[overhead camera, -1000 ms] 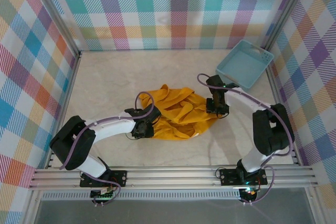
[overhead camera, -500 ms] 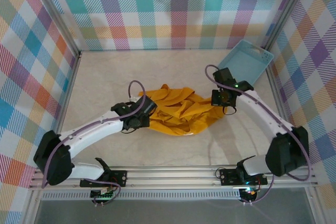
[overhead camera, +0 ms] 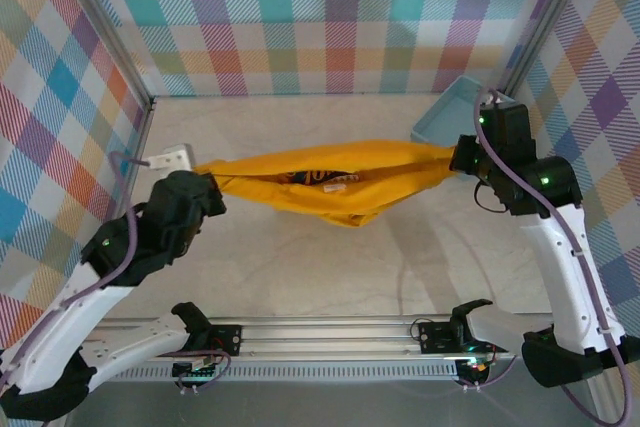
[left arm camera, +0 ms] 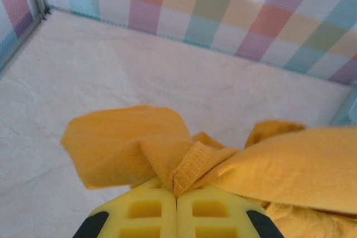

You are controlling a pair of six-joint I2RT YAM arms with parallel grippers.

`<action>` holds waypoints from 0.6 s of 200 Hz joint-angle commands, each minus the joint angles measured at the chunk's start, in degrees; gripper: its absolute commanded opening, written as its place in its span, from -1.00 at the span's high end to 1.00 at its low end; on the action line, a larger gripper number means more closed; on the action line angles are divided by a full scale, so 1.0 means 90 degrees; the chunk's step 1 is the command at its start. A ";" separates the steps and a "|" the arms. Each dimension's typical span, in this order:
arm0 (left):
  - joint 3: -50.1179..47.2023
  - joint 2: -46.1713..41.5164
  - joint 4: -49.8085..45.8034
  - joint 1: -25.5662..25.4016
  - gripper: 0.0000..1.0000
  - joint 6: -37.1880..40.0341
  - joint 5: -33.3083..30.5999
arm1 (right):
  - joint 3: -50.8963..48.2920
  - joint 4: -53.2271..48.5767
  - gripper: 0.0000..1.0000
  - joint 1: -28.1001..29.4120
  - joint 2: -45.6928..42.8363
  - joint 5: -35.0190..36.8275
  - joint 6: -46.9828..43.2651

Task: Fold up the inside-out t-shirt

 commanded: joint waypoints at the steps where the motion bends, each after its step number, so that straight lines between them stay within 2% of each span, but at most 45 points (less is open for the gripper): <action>1: -0.0211 0.0737 -0.0405 0.0459 0.98 0.0128 -0.0131 | -0.0600 -0.0156 0.93 -0.0015 0.0433 -0.0586 0.0227; 13: -0.0172 0.1439 -0.0751 0.0994 1.00 -0.0070 0.0225 | -0.0988 0.0267 0.92 -0.0010 0.0836 -0.0881 0.0294; 33: -0.0459 0.2293 -0.0542 0.2007 1.00 -0.0041 0.1515 | -0.1416 0.0907 0.92 -0.0045 0.1798 -0.1200 0.0337; 51: -0.0654 0.2788 -0.0261 0.2505 1.00 0.0084 0.2236 | -0.1547 0.1348 0.83 -0.0145 0.2646 -0.1293 0.0357; 65: -0.0645 0.3153 -0.0197 0.2644 1.00 0.0215 0.2505 | -0.1608 0.1613 0.61 -0.0206 0.3070 -0.1390 0.0223; 71: -0.0601 0.3301 -0.0201 0.2652 1.00 0.0284 0.2584 | -0.1611 0.1715 0.46 -0.0205 0.3163 -0.1406 0.0111; 91: -0.0519 0.3637 -0.0170 0.2652 1.00 0.0437 0.2777 | -0.1710 0.1826 0.08 -0.0161 0.3070 -0.1516 -0.0331; 98: -0.0526 0.3678 -0.0148 0.2652 1.00 0.0449 0.2774 | -0.1816 0.1881 -0.01 -0.0129 0.2888 -0.1514 -0.0431; 120: -0.0590 0.3684 -0.0060 0.2657 1.00 0.0456 0.2706 | -0.2168 0.2003 -0.10 -0.0118 0.2470 -0.1864 -0.0346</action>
